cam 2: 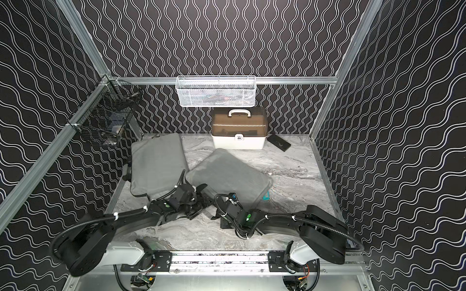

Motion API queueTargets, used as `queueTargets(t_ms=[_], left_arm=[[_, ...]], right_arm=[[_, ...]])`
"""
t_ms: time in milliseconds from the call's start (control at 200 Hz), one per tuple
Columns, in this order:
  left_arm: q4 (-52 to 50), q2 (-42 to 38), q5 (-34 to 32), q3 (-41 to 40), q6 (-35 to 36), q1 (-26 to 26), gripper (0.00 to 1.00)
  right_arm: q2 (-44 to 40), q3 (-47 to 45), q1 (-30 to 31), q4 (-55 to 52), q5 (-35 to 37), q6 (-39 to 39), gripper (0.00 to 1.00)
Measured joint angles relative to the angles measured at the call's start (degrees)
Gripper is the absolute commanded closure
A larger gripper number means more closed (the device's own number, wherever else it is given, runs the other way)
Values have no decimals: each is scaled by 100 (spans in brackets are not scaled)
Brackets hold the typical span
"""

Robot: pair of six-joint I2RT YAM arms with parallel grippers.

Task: Put the mouse into the laptop bag
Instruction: Zip the zipper on the zippered laptop bag.

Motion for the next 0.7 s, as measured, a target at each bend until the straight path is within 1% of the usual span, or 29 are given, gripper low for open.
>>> queueTargets(t_ms=[85,115,185,275,345,435,505,610,700], left_arm=[[275,306,-144,175,-125,-214,13],[332,385,-205,251,-138,-280,19],[481,616,-321,463,-166,-402,37],[518,964,-461,678,-219,-479,78],[549,1180,-466,852,-286,-481,100],[350,1270,-503,1178,-157,-461,100],[103,1235,-483,1329,-52,-330,100],[-168,1106,-223,1344,177,190,100],[-433,1154,-11,1499,358,656,100]], right_arm=[[-149,-173,33,52,-26,-92,100],[-179,-223,35,83,-52,-94,100],[-232,-284,70,133,-79,-146,100],[-267,-295,149,118,-39,-216,100],[-308,-317,168,17,22,-223,100],[-409,-323,186,-55,149,-214,100],[-557,-367,190,-98,227,-90,100],[-874,-549,142,-125,385,103,100],[-1161,-726,72,-271,442,240,100]])
